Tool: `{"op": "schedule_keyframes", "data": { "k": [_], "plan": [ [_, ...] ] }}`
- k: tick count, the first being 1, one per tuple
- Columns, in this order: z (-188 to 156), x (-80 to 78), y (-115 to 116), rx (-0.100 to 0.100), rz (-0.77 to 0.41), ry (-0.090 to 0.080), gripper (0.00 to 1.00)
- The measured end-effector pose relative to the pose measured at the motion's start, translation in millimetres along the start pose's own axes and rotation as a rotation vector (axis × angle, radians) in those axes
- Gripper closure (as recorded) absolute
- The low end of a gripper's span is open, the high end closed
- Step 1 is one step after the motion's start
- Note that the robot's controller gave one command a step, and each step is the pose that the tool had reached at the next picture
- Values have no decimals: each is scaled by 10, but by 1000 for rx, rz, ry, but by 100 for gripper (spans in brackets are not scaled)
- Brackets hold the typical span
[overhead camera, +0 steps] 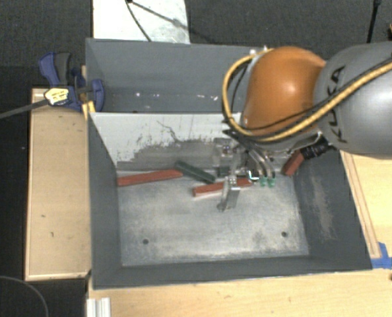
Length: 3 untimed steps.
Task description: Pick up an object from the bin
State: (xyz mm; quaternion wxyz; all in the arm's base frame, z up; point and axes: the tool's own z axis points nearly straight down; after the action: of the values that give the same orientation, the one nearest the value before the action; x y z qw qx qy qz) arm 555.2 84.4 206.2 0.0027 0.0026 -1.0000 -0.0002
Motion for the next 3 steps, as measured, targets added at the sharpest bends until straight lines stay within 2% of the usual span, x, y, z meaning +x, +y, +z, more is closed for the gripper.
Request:
{"op": "schedule_keyframes", "data": {
  "k": [1, 2, 3],
  "plan": [
    [1350, -352, 11, -2, -29, -22, 0],
    [1336, -313, -569, 3, 7, -6, 0],
    [1323, -362, -383, 1, -337, -12, 0]
  ]
}}
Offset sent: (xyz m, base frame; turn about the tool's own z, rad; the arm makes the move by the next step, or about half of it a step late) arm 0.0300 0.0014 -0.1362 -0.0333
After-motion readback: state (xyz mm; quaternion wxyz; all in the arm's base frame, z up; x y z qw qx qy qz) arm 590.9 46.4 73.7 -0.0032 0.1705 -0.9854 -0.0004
